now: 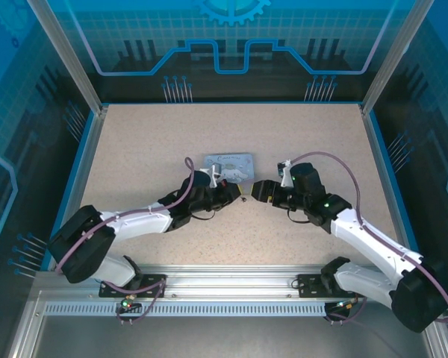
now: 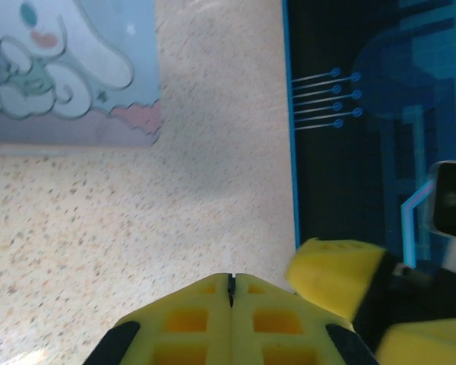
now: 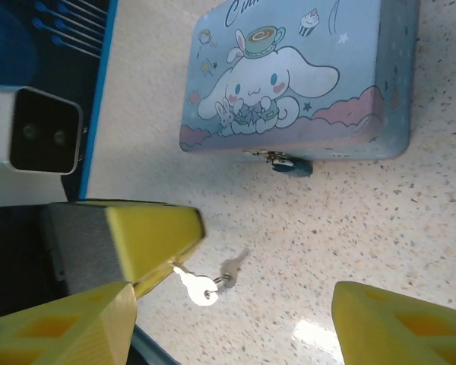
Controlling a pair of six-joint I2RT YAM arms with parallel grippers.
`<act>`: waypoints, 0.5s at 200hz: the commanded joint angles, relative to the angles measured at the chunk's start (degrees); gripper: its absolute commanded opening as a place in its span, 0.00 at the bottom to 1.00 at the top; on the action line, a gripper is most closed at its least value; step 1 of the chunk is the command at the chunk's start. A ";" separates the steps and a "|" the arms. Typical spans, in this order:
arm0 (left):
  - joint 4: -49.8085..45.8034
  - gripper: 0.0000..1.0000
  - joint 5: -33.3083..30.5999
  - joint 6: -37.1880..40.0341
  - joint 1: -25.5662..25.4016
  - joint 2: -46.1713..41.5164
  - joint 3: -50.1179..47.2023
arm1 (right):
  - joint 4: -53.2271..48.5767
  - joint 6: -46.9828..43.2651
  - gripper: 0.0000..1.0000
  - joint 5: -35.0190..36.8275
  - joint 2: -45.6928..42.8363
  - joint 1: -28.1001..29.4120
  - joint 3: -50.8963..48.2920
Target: Unlock the padlock with the key
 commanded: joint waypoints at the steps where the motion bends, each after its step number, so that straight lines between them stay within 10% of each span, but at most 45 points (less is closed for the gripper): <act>1: 3.88 0.00 -4.82 1.49 -0.46 -3.45 -0.11 | 13.51 9.86 0.69 -5.32 -0.52 -1.54 -3.00; 100: 13.23 0.00 -10.74 0.24 -0.41 -5.40 -1.18 | 35.04 18.23 0.49 -4.92 4.11 -1.53 -4.42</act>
